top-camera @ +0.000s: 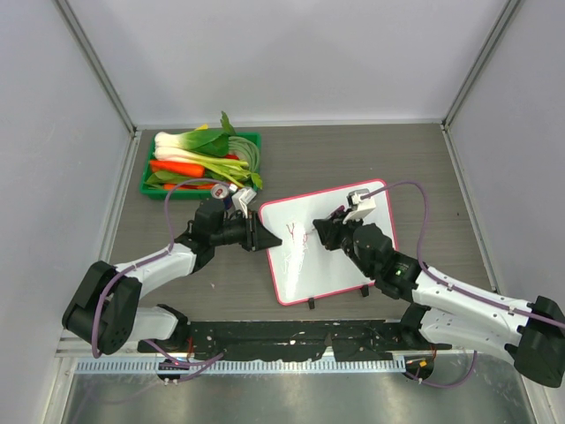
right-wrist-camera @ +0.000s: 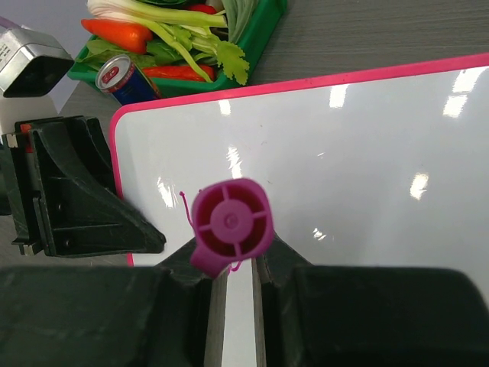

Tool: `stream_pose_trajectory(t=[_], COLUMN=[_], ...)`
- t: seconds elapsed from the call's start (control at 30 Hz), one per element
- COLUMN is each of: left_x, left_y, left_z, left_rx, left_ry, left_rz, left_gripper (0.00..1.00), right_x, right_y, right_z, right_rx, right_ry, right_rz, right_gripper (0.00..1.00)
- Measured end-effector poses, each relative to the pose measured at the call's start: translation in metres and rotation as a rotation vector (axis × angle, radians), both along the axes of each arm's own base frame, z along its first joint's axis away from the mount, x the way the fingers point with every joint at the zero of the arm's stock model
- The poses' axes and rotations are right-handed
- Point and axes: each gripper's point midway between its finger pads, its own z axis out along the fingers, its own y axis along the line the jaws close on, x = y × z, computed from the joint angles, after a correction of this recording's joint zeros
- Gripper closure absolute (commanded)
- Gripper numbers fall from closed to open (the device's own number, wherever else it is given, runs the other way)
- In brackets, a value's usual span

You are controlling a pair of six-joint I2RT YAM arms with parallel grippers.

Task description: Write a sentence on the whiteboard

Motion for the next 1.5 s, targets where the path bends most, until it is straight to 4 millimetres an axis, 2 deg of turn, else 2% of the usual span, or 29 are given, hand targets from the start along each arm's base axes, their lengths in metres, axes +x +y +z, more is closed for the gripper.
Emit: stream_pose_trajectory(t=[0.37, 1.03, 1.3, 1.5], left_x=[0.0, 0.0, 0.0, 0.0], left_y=[0.0, 0.0, 0.0, 0.0], left_z=[0.0, 0.0, 0.001, 0.001], left_rx=[-0.001, 0.001, -0.001, 0.0], left_ry=[0.0, 0.001, -0.001, -0.002], left_rz=[-0.002, 0.0, -0.004, -0.005], left_gripper=[1.0, 1.0, 1.0, 1.0], right_x=[-0.002, -0.013, -0.016, -0.012], right_y=[-0.003, -0.005, -0.011, -0.017], right_z=[-0.001, -0.013, -0.012, 0.005], right_rx=[-0.001, 0.016, 0.004, 0.004], right_ry=[0.006, 0.045, 0.048, 0.015], right_rz=[-0.001, 0.027, 0.022, -0.012], right_gripper=[0.99, 0.99, 0.99, 0.99])
